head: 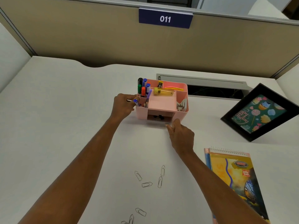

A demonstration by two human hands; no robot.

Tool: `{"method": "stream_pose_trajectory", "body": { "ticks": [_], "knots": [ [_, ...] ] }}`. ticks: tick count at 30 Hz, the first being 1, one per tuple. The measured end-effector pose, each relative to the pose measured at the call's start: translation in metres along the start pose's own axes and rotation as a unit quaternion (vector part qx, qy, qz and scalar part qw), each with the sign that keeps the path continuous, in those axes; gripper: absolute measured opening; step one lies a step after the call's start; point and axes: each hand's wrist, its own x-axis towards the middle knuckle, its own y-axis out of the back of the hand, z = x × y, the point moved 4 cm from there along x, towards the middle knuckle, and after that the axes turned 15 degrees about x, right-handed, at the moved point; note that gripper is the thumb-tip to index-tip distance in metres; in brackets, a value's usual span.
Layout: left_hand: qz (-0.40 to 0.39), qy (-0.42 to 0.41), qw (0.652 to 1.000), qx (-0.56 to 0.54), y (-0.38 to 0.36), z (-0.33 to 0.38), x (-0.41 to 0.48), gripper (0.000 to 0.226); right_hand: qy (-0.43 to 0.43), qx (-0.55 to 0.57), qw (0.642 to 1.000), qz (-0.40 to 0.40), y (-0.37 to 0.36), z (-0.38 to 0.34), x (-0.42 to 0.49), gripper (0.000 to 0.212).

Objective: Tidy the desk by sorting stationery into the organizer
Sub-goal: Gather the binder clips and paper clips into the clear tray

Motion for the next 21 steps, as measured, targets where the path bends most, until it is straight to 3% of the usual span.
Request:
{"method": "stream_pose_trajectory", "body": {
  "ticks": [5,9,11,13,15,17,19,21],
  "knots": [
    [-0.002,-0.002,1.000,0.004,-0.001,-0.002,-0.001,0.021,-0.057,-0.065,0.996,0.021,-0.005,-0.003,0.015,0.036],
    [-0.004,0.003,1.000,0.010,-0.002,-0.004,0.001,0.022,-0.113,-0.067,0.991,-0.007,-0.007,-0.008,0.016,0.034],
    [-0.003,0.007,1.000,0.008,-0.002,-0.004,0.000,0.024,-0.190,-0.008,0.981,-0.026,-0.008,-0.009,0.016,0.034],
    [0.001,0.009,1.000,0.008,-0.002,-0.004,-0.001,0.024,-0.247,0.132,0.960,-0.027,-0.008,-0.018,0.020,0.027],
    [0.002,0.008,1.000,0.007,-0.001,-0.002,-0.002,0.024,-0.315,0.330,0.889,-0.014,-0.012,-0.034,0.024,0.017],
    [0.000,0.006,1.000,0.008,-0.001,-0.001,-0.003,0.024,-0.418,0.490,0.765,0.018,-0.018,-0.046,0.023,0.012],
    [-0.005,0.006,1.000,0.007,0.000,-0.001,-0.002,0.024,-0.503,0.557,0.658,0.063,-0.025,-0.051,0.019,0.010],
    [-0.010,0.005,1.000,0.003,0.001,-0.001,-0.002,0.024,-0.534,0.590,0.597,0.102,-0.030,-0.053,0.015,0.009]
  ]
}}
